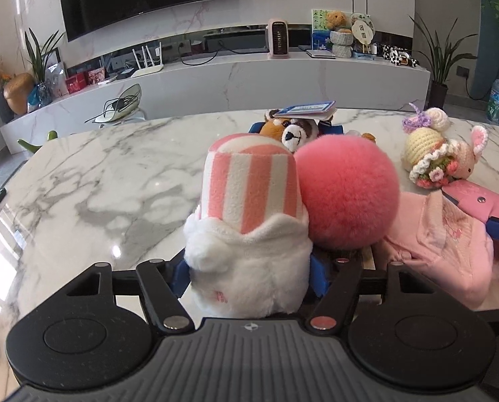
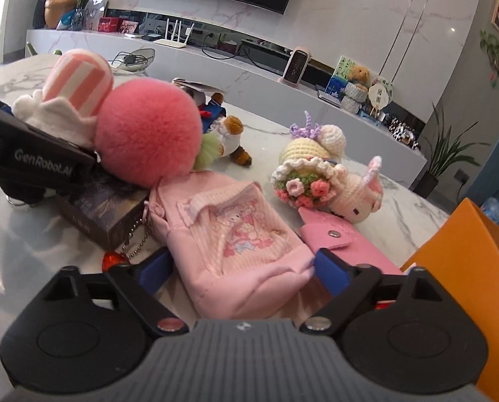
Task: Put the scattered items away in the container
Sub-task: 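Reach the left tool to the striped-hat bunny while the right tool reaches the pink backpack, then close both tools on their toys and carry them over the orange box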
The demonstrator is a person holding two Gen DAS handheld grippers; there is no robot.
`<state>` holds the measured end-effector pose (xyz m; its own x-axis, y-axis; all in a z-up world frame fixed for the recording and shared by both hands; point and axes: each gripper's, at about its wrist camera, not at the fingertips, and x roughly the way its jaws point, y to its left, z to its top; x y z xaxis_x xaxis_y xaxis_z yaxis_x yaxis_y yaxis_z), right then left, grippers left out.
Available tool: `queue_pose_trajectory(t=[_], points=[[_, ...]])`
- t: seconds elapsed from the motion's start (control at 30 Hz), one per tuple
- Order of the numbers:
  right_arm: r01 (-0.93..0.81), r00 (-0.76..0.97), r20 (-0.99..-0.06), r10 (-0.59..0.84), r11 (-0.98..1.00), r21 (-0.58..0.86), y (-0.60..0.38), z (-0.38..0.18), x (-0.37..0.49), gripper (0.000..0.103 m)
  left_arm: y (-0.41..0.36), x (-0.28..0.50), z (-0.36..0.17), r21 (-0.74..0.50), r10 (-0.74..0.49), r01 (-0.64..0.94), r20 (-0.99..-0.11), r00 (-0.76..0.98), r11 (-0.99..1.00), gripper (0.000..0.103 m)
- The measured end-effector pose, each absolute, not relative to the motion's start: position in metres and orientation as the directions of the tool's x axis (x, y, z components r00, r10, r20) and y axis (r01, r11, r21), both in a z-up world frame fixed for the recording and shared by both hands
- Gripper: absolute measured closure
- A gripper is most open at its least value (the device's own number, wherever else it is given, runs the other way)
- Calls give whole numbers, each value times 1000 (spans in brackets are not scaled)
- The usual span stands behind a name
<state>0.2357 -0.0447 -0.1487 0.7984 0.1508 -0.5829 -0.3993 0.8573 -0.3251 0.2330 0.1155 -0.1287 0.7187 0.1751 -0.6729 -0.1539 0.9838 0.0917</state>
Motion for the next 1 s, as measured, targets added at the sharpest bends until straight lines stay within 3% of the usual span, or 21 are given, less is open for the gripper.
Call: queue_pose_trajectory(t=[0.07, 0.17, 0.67, 1.0], points=[[-403, 799, -584, 144, 849, -342, -44, -148, 232, 26, 114, 227, -128, 98, 174, -147, -679, 714, 984, 26], [-415, 790, -597, 142, 840, -349, -43, -148, 222, 48, 112, 216, -125, 92, 164, -140, -694, 702, 986, 27], [-446, 730, -657, 190, 860, -247, -66, -121, 149, 57, 82, 137, -102, 75, 94, -58, -723, 684, 996, 28], [-403, 760, -612, 218, 897, -180, -97, -86, 92, 57, 58, 89, -67, 97, 88, -31, -669, 738, 995, 28]])
